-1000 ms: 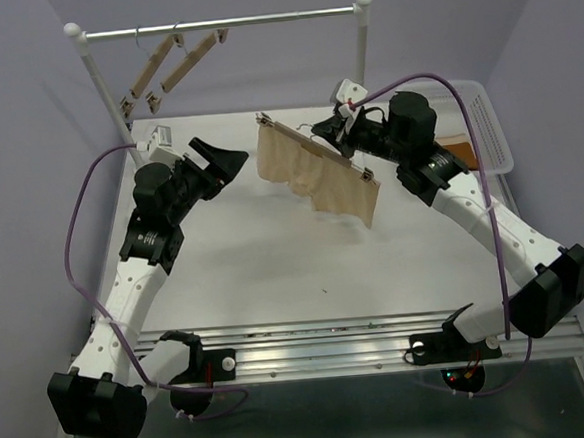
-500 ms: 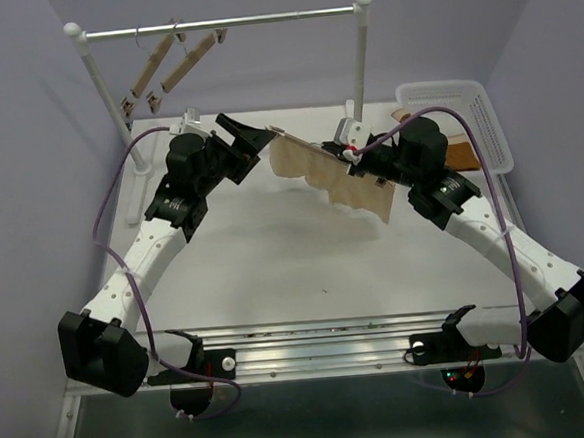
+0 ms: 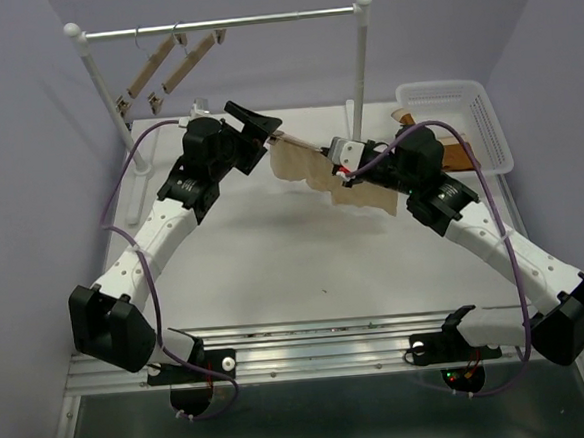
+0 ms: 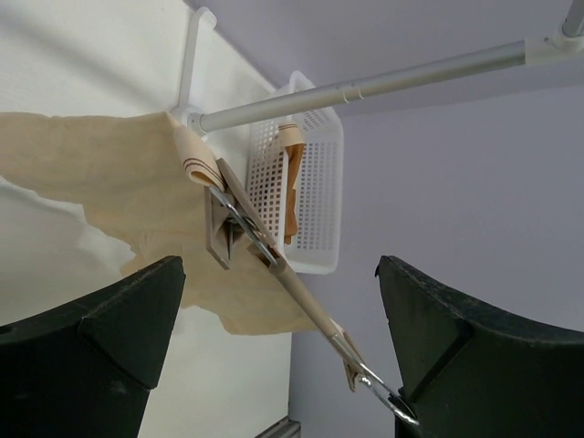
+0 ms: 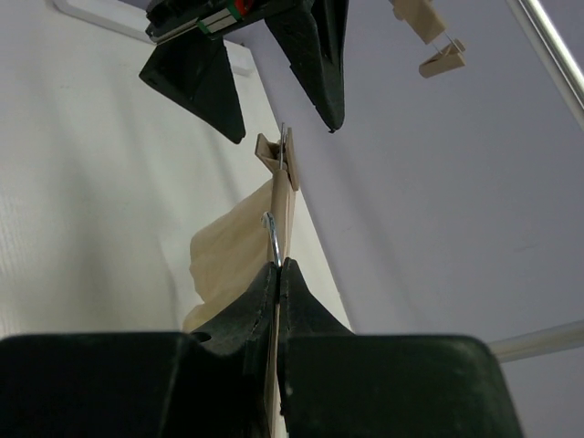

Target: Remove the underwear clipped to the hanger

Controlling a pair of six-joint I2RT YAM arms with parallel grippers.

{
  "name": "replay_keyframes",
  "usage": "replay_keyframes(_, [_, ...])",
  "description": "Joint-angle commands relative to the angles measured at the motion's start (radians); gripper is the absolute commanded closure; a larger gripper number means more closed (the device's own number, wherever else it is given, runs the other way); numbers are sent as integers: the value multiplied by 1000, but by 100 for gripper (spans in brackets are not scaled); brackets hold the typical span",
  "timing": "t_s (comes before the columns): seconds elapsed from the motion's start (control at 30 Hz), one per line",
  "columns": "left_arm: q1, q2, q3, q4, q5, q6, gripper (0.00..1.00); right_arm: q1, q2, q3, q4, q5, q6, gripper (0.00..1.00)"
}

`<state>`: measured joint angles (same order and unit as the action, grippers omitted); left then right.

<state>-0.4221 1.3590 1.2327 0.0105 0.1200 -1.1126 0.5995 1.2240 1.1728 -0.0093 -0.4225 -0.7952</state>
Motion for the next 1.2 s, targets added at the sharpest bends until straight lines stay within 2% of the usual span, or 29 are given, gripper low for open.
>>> replay_keyframes(0.0, [-3, 25, 71, -6, -16, -10, 1, 23, -43, -4, 75, 31, -67, 99])
replay_keyframes(0.17, [-3, 46, 86, -9, -23, -12, 2, 45, -40, -5, 52, 57, -111, 99])
replay_keyframes(0.37, [-3, 60, 108, -59, -49, -3, 9, 75, -43, -12, 37, 90, -148, 99])
replay_keyframes(0.57, [-3, 72, 117, -70, -43, 3, 24, 94, -40, -13, 26, 126, -176, 99])
replay_keyframes(0.7, [-3, 75, 129, -83, -39, 8, 27, 103, -38, -16, 22, 152, -193, 99])
replay_keyframes(0.8, [-1, 87, 142, -95, -28, 13, 34, 121, -38, -18, 25, 168, -202, 99])
replay_keyframes(0.83, [-3, 91, 146, -98, -20, 14, 40, 121, -37, -18, 23, 177, -206, 99])
replay_keyframes(1.1, [-3, 124, 160, -106, 9, 14, 48, 140, -38, -19, 16, 195, -223, 99])
replay_keyframes(1.17, [-3, 127, 165, -104, 13, 16, 59, 140, -37, -19, 14, 202, -226, 99])
